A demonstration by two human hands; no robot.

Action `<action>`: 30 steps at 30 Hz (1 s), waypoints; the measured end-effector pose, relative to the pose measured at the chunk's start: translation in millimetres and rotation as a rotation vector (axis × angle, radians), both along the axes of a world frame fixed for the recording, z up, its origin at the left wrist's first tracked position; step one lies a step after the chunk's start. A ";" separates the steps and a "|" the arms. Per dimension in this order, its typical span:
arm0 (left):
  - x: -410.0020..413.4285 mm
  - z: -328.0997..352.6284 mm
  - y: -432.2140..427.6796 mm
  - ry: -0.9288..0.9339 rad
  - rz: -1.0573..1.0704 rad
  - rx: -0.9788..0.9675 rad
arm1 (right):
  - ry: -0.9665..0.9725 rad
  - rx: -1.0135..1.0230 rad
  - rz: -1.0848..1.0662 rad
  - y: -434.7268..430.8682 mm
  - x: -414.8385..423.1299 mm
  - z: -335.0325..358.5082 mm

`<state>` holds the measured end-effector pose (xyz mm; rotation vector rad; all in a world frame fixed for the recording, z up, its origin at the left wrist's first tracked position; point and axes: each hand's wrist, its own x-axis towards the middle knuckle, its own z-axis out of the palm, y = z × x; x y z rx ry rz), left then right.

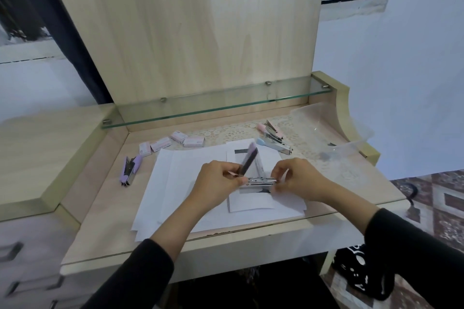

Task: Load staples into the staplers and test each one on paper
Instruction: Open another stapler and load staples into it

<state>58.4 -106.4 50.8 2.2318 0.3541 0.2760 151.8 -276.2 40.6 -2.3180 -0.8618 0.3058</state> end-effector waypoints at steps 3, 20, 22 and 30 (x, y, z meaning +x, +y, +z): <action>-3.1 -6.8 1.0 -0.026 -0.070 0.021 | 0.108 0.158 -0.008 -1.1 2.8 4.3; -9.0 2.9 -18.2 -0.030 -0.294 -0.400 | 0.734 0.696 0.282 3.1 -3.6 35.8; -10.8 0.8 -16.5 0.003 -0.301 -0.364 | 0.735 0.697 0.280 2.8 -3.1 33.5; -14.1 6.8 -4.2 -0.063 -0.128 -0.225 | 0.417 0.714 0.083 2.1 -9.0 32.3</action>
